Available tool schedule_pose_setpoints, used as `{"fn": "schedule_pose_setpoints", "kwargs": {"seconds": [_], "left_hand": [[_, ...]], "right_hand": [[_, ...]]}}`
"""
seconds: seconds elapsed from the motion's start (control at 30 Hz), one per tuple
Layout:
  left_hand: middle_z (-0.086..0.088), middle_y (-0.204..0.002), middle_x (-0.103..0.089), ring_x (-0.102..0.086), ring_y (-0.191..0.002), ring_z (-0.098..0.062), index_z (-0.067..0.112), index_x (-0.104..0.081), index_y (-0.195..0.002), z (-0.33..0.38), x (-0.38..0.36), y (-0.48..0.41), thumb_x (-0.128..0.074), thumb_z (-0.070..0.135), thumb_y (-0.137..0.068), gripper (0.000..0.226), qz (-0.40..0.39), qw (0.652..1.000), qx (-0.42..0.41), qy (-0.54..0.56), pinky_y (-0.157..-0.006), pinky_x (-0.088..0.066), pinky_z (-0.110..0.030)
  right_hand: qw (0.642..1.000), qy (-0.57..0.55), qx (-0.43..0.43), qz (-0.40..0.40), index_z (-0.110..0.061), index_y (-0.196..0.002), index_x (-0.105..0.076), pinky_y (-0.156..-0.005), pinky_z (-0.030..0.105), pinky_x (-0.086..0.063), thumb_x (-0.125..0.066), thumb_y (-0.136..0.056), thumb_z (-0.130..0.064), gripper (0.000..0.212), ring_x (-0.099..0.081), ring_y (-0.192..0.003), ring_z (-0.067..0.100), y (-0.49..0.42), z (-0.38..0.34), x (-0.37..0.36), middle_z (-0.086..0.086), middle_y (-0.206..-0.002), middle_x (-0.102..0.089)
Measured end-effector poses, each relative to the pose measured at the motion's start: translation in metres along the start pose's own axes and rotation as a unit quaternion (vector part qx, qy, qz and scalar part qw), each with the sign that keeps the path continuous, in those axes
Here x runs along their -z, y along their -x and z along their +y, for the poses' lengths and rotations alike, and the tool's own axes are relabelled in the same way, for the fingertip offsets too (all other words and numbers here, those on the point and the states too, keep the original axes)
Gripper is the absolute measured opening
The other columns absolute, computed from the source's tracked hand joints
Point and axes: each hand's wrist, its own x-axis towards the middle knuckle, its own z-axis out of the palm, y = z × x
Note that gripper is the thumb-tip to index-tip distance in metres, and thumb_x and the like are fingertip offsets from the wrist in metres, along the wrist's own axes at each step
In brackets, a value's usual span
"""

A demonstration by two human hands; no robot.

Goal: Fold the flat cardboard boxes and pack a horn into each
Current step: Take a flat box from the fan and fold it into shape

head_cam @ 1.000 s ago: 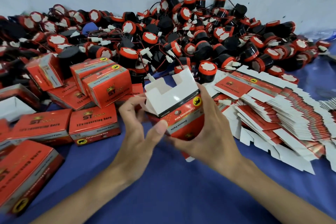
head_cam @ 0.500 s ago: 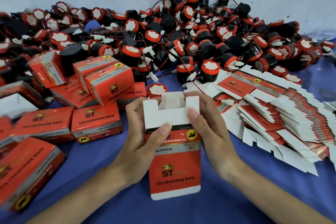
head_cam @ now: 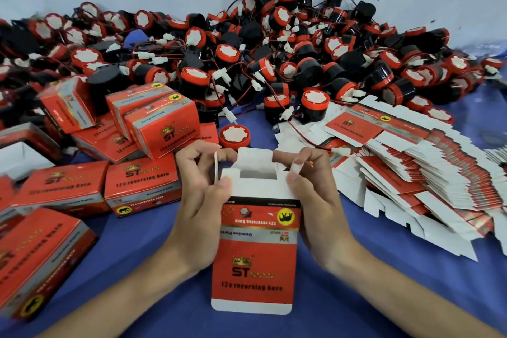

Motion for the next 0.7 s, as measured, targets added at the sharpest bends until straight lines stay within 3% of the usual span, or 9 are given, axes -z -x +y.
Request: {"fn": "schedule_pose_setpoints", "kwargs": {"seconds": [0.13, 0.23, 0.33, 0.43, 0.53, 0.6, 0.7], "left_hand": [[-0.003, -0.11, -0.055, -0.057, -0.094, -0.029, 0.044, -0.045, -0.102, 0.0, 0.0, 0.0, -0.042, 0.008, -0.081, 0.041, 0.0, 1.0, -0.006, -0.019, -0.068, -0.054, -0.033], [0.005, -0.108, -0.058, -0.058, -0.099, -0.026, 0.036, -0.039, -0.113, 0.001, 0.0, 0.001, -0.047, 0.018, -0.078, 0.04, 0.02, 0.999, -0.015, -0.037, -0.073, -0.054, -0.033], [0.007, -0.106, -0.06, -0.058, -0.104, -0.025, 0.031, -0.04, -0.119, 0.002, 0.0, 0.001, -0.047, 0.026, -0.073, 0.047, 0.057, 0.996, -0.024, -0.062, -0.084, -0.051, -0.042], [0.006, -0.106, -0.063, -0.062, -0.1, -0.021, 0.023, -0.041, -0.123, 0.005, -0.002, 0.001, -0.05, 0.012, -0.074, 0.051, 0.071, 0.996, -0.029, -0.043, -0.076, -0.053, -0.03], [0.004, -0.113, -0.063, -0.062, -0.103, -0.015, 0.016, -0.043, -0.121, 0.004, -0.008, 0.005, -0.05, 0.001, -0.074, 0.049, 0.082, 0.996, -0.035, -0.03, -0.07, -0.053, -0.019], [-0.004, -0.11, -0.062, -0.063, -0.098, -0.014, 0.018, -0.048, -0.112, 0.003, -0.011, 0.009, -0.054, 0.012, -0.072, 0.04, 0.103, 0.994, -0.03, -0.029, -0.064, -0.053, -0.018], [0.002, -0.092, -0.061, -0.061, -0.074, -0.005, 0.013, -0.054, -0.098, 0.003, -0.011, 0.011, -0.05, 0.023, -0.074, 0.027, 0.105, 0.99, -0.047, -0.083, -0.054, -0.049, -0.014]], "right_hand": [[0.999, 0.03, 0.04, -0.003, -0.042, -0.084, -0.052, -0.056, 0.027, -0.055, -0.045, -0.078, -0.007, 0.036, -0.066, -0.086, 0.014, 0.0, -0.001, -0.002, -0.009, -0.114, -0.064], [0.996, 0.059, 0.068, 0.019, -0.042, -0.093, -0.053, -0.058, 0.021, -0.053, -0.047, -0.08, -0.009, 0.035, -0.066, -0.093, 0.005, 0.003, -0.001, -0.004, -0.017, -0.106, -0.065], [0.993, 0.088, 0.079, 0.019, -0.031, -0.109, -0.05, -0.061, 0.023, -0.054, -0.052, -0.085, -0.015, 0.029, -0.065, -0.084, 0.003, 0.007, 0.003, -0.005, -0.022, -0.098, -0.065], [0.99, 0.109, 0.081, 0.032, -0.04, -0.107, -0.052, -0.066, 0.037, -0.054, -0.053, -0.081, -0.03, 0.028, -0.059, -0.083, 0.012, 0.012, 0.006, -0.011, -0.02, -0.101, -0.063], [0.984, 0.125, 0.118, 0.052, -0.035, -0.109, -0.051, -0.061, 0.028, -0.054, -0.046, -0.086, -0.015, 0.031, -0.061, -0.079, 0.009, 0.016, 0.007, -0.014, -0.016, -0.101, -0.062], [0.979, 0.146, 0.121, 0.073, -0.034, -0.108, -0.053, -0.06, 0.026, -0.053, -0.044, -0.085, -0.013, 0.032, -0.063, -0.082, 0.004, 0.017, 0.006, -0.014, -0.016, -0.1, -0.061], [0.961, 0.213, 0.144, 0.101, -0.036, -0.106, -0.054, -0.074, 0.038, -0.055, -0.047, -0.083, -0.022, 0.028, -0.062, -0.101, 0.013, 0.016, 0.006, -0.013, -0.011, -0.117, -0.056]]}}
